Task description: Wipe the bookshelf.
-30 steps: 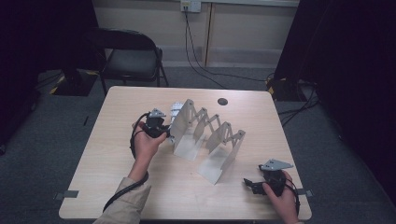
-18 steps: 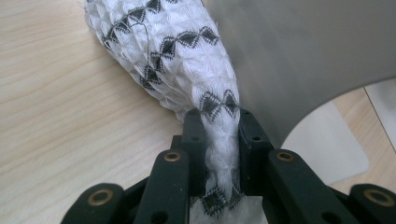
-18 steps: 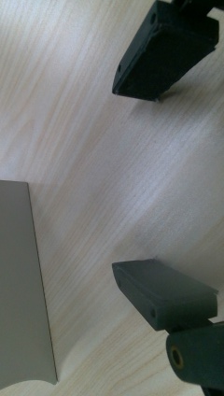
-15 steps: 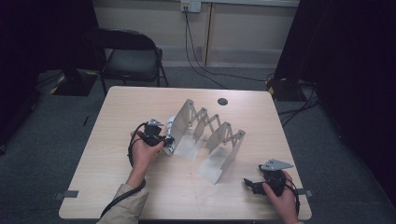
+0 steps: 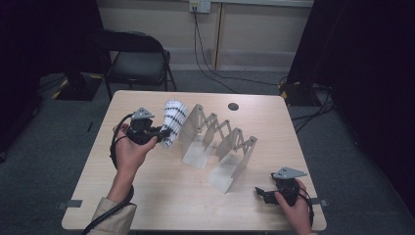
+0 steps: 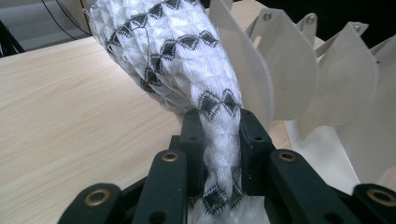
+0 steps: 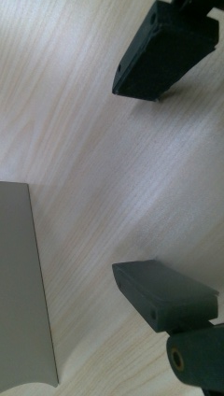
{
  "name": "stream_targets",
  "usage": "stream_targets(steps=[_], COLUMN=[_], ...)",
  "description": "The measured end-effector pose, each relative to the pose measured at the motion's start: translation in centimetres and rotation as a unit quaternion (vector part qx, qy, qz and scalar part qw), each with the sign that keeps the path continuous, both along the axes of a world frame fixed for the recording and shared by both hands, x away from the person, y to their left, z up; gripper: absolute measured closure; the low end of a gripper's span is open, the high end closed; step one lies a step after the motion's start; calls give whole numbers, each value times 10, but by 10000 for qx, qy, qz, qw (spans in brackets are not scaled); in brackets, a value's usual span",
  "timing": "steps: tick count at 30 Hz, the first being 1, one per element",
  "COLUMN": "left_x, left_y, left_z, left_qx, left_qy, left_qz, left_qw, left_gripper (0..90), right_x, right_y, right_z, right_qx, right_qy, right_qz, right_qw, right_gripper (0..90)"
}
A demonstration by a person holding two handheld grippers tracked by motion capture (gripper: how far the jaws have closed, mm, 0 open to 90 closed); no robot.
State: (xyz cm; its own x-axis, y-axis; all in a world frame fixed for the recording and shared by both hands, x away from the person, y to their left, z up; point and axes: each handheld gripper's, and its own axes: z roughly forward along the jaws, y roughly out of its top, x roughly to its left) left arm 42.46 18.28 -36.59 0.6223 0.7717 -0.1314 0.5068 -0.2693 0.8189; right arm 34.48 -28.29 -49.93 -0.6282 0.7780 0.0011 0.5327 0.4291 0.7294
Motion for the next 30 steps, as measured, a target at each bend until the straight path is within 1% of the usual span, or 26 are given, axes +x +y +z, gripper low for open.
stream_targets(steps=[2, 3, 4, 5, 7, 9, 12, 13, 17, 19, 20, 21, 22, 25, 28, 30], left_x=[0, -1, -1, -2, -4, -5, -7, -8, -9, -11, -11, -12, -13, -16, -25, -31], left_y=[-4, -7, -10, -13, -17, -19, -21, -22, -24, -23, -23, -22, -21, -17, -13, -9], left_z=[-8, -14, -22, -31, -48, -61, -82, -87, -103, -110, -112, -113, -114, -115, -113, -113], left_qx=[27, 32, 55, 121, 138, 184, 287, 343, 429, 434, 408, 431, 382, 383, 354, 385], left_qy=[79, 94, 118, 198, 307, 342, 524, 572, 749, 790, 781, 804, 822, 850, 917, 923], left_qz=[-41, -80, -103, -123, -126, -139, -125, -122, -149, -169, -161, -187, -164, -199, -249, -263], left_qw=[10000, 9999, 9999, 9997, 9994, 9991, 9981, 9977, 9962, 9958, 9960, 9957, 9957, 9954, 9948, 9946], left_gripper=[753, 753, 754, 754, 754, 753, 753, 753, 753, 752, 751, 751, 751, 750, 747, 740], right_x=[0, 0, 0, 0, 0, 0, 0, 0, 0, 0, 0, 0, 0, 0, 0, 0], right_y=[0, 0, 0, 0, 0, 0, 0, 0, 0, 0, 0, 0, 0, 0, 0, 0], right_z=[0, 0, 0, 0, 0, 0, 0, 0, 0, 0, 0, 0, 0, 0, 0, 0], right_qx=[-4, 0, -3, -3, -8, -8, -9, -9, -8, -9, -9, -9, -6, -8, -6, -7], right_qy=[2, 0, 7, 5, 0, 0, 4, 4, 5, 5, 4, 4, 8, 6, 9, 7], right_qz=[7, -2, 2, 0, 2, 0, -3, -1, 1, 0, 1, 1, -3, 1, -3, 1], right_qw=[10000, 10000, 10000, 10000, 10000, 10000, 10000, 10000, 10000, 10000, 10000, 10000, 10000, 10000, 10000, 10000], right_gripper=[116, 116, 116, 116, 115, 116, 116, 116, 116, 116, 116, 116, 115, 115, 116, 116])
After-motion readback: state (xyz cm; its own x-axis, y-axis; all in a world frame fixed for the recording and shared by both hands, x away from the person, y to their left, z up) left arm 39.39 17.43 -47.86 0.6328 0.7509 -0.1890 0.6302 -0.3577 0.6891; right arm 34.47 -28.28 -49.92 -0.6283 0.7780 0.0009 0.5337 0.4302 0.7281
